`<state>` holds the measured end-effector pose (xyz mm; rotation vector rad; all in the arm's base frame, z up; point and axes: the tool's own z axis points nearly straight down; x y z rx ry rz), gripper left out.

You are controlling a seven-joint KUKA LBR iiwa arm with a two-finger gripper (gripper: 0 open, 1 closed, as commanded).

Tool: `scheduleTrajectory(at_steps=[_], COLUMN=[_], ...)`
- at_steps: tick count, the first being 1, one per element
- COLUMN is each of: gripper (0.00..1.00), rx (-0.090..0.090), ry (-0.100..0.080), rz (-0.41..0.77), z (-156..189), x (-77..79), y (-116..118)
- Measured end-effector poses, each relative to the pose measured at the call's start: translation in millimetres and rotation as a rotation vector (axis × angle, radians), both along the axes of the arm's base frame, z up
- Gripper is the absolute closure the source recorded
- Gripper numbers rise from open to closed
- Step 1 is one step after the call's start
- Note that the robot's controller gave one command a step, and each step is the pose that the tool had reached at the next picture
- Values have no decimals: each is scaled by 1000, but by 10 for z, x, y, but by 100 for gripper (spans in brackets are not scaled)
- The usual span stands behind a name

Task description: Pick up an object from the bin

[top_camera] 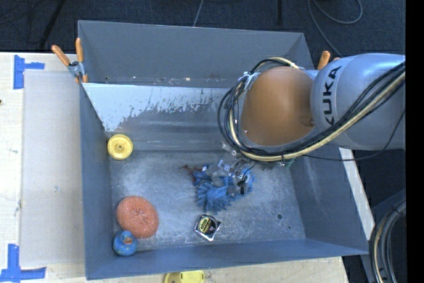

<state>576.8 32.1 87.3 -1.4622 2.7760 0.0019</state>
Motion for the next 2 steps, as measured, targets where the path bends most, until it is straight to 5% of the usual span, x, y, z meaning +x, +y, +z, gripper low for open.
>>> scheduleTrajectory(at_steps=[1,2], gripper=[100,100], rx=[0,-1], ry=[0,2], rz=[-2,-21], z=[-1,1264], x=[0,-303], y=[-4,-279])
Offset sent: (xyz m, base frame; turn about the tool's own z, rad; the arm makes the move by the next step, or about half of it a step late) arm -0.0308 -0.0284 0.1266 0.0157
